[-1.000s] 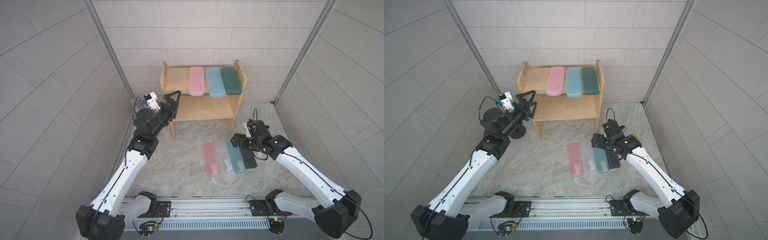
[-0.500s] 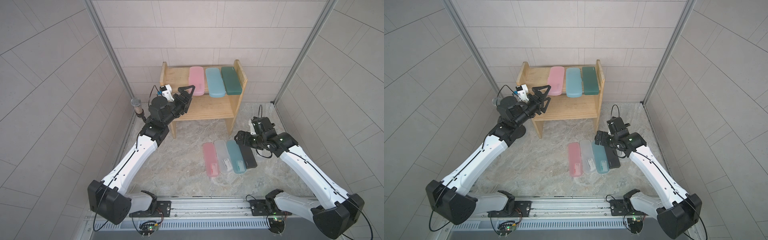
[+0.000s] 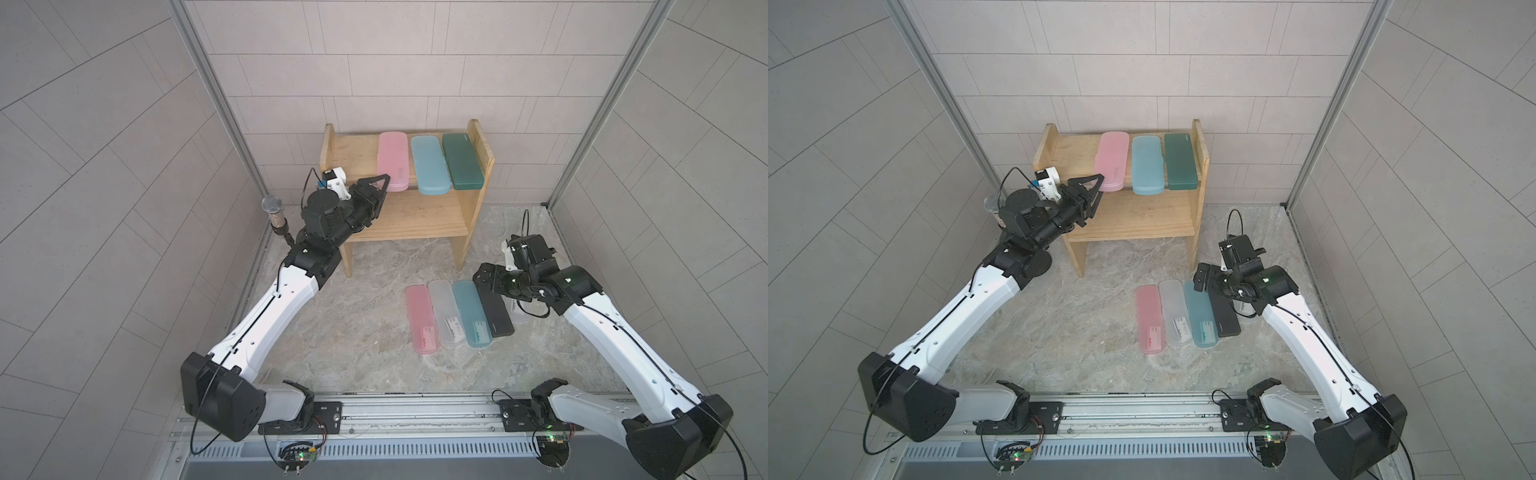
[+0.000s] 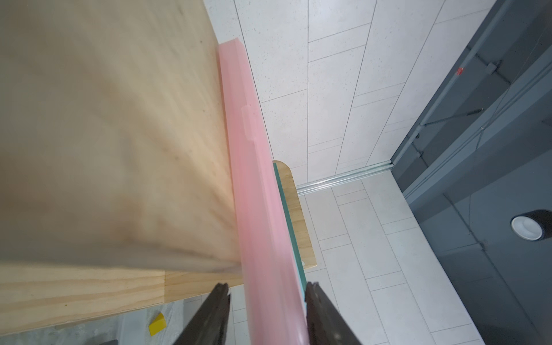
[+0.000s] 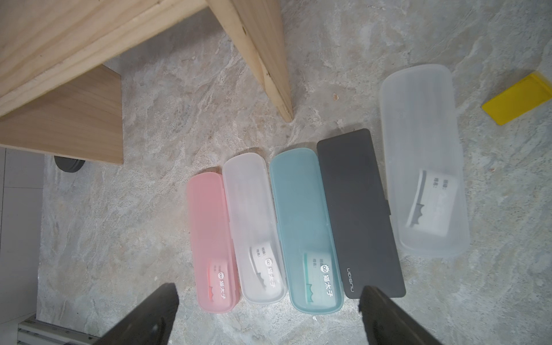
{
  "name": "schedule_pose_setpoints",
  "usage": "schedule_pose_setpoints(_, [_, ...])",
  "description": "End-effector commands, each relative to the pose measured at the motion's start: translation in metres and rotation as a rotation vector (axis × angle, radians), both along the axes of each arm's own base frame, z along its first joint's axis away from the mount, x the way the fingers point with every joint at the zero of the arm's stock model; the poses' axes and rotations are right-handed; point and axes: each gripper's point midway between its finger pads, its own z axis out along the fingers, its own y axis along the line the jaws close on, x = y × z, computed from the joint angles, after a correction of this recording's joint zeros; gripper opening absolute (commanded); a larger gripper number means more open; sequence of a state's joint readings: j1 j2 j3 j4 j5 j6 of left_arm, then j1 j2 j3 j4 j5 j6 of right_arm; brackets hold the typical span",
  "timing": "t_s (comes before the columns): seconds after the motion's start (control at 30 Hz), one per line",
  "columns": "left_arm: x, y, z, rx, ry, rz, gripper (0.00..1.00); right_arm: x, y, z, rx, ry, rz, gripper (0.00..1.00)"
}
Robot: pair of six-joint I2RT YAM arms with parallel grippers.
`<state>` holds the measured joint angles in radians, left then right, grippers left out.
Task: Remove the pencil cases from the shelf
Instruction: Pick up the pencil case from the shelf.
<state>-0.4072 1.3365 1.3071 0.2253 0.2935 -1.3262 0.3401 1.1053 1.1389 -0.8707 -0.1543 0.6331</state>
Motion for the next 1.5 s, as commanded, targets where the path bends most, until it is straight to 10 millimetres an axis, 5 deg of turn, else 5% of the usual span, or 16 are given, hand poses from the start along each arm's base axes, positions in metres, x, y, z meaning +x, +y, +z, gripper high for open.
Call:
schedule_pose_setpoints(0.0, [-0.008,0.003,0.006,0.006,-0.025,0.008,0.27,-0.004,-0.002,0.004,-0.014,-0.011,0.018,1.0])
schedule_pose_setpoints(0.1, [-0.013,0.005,0.002,0.025,-0.036,0.01,0.18,-0.005,-0.003,0.001,-0.027,-0.009,0.031,1.0])
schedule_pose_setpoints(0.2, [-0.019,0.006,-0.002,0.046,-0.045,0.002,0.0,-0.005,-0.001,0.005,-0.011,-0.031,0.039,1.0])
schedule_pose_setpoints(0.27, [-0.026,0.005,0.0,0.061,-0.088,-0.012,0.0,-0.004,0.001,0.018,0.02,-0.08,0.029,1.0])
schedule_pose_setpoints(0.43, [-0.074,0.011,0.019,0.148,-0.407,-0.047,0.0,0.001,0.001,0.082,0.117,-0.28,-0.031,1.0])
schedule_pose_setpoints(0.6, [-0.109,0.03,-0.012,0.385,-0.554,0.033,0.0,0.007,0.031,0.157,0.317,-0.416,0.005,1.0])
schedule_pose_setpoints(0.73, [-0.124,0.042,-0.047,0.552,-0.585,0.076,0.0,0.015,0.068,0.197,0.465,-0.474,0.038,1.0])
schedule_pose_setpoints(0.9, [-0.141,0.078,-0.079,0.713,-0.578,0.24,0.0,0.025,0.14,0.224,0.578,-0.487,0.152,1.0])
schedule_pose_setpoints(1.47, [-0.177,0.109,-0.093,0.854,-0.65,0.347,0.0,0.036,0.321,0.236,0.655,-0.376,0.431,1.0])
